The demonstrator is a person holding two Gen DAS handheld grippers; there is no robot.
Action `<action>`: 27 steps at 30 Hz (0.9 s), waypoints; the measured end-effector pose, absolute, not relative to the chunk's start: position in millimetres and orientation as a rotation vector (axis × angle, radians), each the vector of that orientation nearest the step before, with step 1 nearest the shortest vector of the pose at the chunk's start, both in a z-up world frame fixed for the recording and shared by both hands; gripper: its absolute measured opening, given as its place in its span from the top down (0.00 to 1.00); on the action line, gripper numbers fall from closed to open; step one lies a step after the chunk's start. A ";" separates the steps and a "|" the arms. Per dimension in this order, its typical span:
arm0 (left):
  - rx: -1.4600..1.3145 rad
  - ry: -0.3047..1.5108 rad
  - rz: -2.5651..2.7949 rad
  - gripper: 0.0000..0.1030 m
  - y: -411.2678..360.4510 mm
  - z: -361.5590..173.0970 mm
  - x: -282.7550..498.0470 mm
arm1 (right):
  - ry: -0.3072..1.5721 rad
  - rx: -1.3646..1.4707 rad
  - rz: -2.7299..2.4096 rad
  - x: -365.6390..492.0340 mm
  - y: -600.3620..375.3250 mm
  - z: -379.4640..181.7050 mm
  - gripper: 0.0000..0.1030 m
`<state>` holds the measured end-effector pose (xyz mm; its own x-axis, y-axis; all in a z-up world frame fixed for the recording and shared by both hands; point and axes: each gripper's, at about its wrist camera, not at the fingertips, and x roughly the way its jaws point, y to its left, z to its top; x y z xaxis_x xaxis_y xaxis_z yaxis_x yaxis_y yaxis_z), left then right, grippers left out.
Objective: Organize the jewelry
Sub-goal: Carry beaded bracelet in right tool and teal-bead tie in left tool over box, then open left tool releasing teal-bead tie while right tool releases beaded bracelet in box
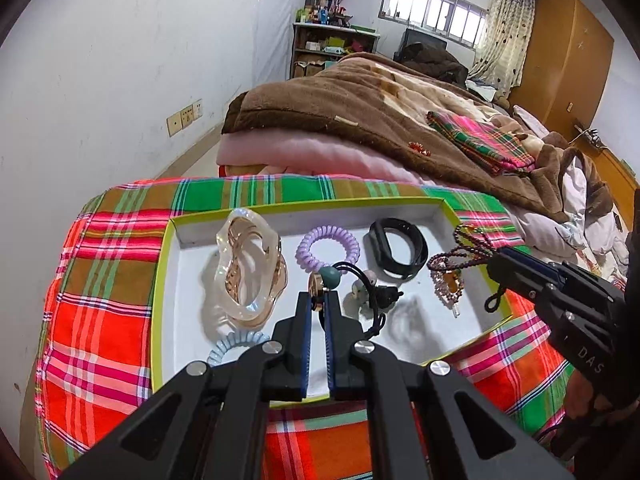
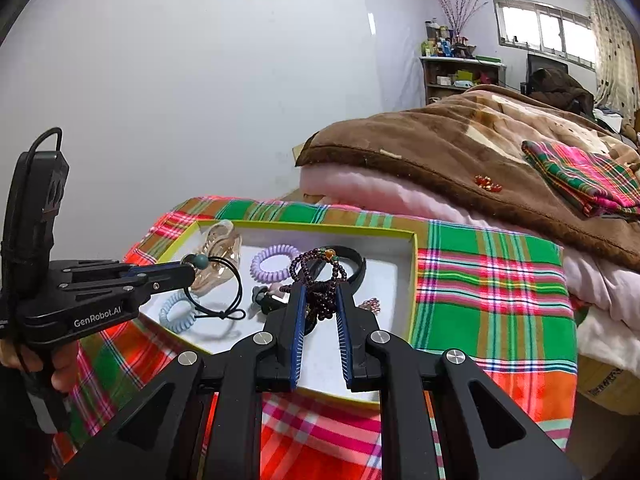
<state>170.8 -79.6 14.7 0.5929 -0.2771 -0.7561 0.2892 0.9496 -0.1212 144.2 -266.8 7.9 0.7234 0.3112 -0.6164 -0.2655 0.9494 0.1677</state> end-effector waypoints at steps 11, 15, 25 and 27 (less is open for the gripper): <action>0.025 0.926 -0.322 0.94 -79.0 -2.4 176.7 | 0.768 0.024 0.333 149.4 -259.6 -16.4 0.85; 0.024 0.938 -0.321 0.94 -79.0 -6.3 178.3 | 0.789 -0.009 0.340 150.8 -256.9 -19.1 0.85; 0.024 0.983 -0.316 0.94 -80.1 -18.6 180.6 | 0.846 -0.063 0.338 153.1 -259.7 -25.8 0.85; 0.023 0.989 -0.315 0.93 -80.8 -19.8 180.3 | 0.854 -0.070 0.338 153.0 -259.7 -26.4 0.85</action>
